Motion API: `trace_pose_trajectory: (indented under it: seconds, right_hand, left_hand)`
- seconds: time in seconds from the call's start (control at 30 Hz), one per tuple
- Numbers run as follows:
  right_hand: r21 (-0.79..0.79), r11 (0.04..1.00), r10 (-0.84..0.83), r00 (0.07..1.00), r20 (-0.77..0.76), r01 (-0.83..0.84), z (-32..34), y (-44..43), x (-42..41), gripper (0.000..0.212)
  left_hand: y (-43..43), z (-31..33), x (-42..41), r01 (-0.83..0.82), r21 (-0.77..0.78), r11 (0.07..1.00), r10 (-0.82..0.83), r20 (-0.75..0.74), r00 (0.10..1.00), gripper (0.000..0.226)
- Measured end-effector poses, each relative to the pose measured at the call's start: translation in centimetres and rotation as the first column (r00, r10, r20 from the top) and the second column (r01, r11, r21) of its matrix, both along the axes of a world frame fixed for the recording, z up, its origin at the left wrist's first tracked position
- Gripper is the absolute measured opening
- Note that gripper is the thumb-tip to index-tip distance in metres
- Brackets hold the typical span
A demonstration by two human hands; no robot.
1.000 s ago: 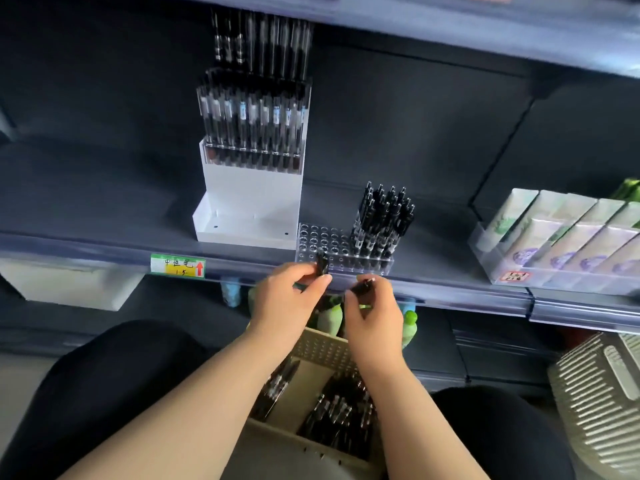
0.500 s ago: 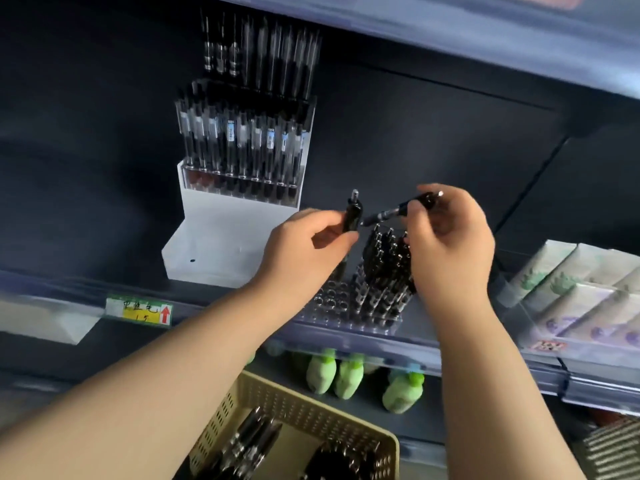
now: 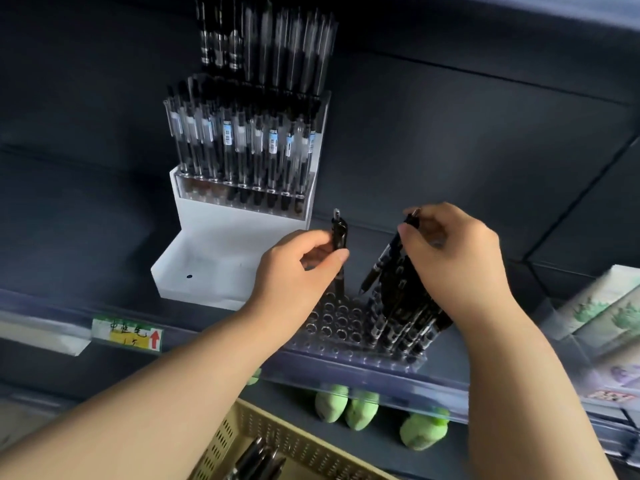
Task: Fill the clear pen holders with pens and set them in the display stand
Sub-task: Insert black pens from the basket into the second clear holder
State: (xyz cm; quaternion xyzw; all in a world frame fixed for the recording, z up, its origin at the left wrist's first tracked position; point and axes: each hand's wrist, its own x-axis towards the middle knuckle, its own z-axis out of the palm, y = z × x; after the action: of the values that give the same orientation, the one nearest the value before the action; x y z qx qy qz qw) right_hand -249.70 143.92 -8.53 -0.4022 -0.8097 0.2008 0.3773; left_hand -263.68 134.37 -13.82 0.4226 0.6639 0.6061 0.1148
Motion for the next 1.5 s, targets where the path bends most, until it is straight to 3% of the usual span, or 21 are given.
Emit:
trace_pose_trajectory:
  seconds: [0.27,0.67,1.07,1.27,1.5]
  right_hand:
    - [0.122,0.992,0.024,0.985,0.169,-0.045,-0.1,-1.2,-0.9,0.015]
    - [0.146,0.988,0.011,0.982,0.187,-0.039,0.1,-1.2,-1.0,0.009]
    - [0.169,0.986,-0.038,0.964,0.263,-0.007,-0.1,-1.2,-1.2,0.026]
    - [0.225,0.974,-0.063,0.963,0.261,0.003,-0.2,-1.0,-1.0,0.013]
    - [0.242,0.970,-0.080,0.950,0.303,0.004,-0.2,-1.1,-0.9,0.013]
  left_hand:
    - [0.3,-0.4,0.7,-0.005,-0.013,1.000,0.005,-0.021,1.000,0.015]
    - [0.5,-0.7,1.3,0.012,0.050,0.999,-0.006,-0.117,0.993,0.014]
    - [0.4,-0.7,1.8,0.020,0.061,0.998,-0.012,-0.132,0.991,0.017]
    - [0.4,-0.7,1.9,0.027,0.061,0.998,-0.018,-0.142,0.990,0.017]
    - [0.6,-0.7,1.9,0.014,0.064,0.998,-0.005,-0.134,0.991,0.015]
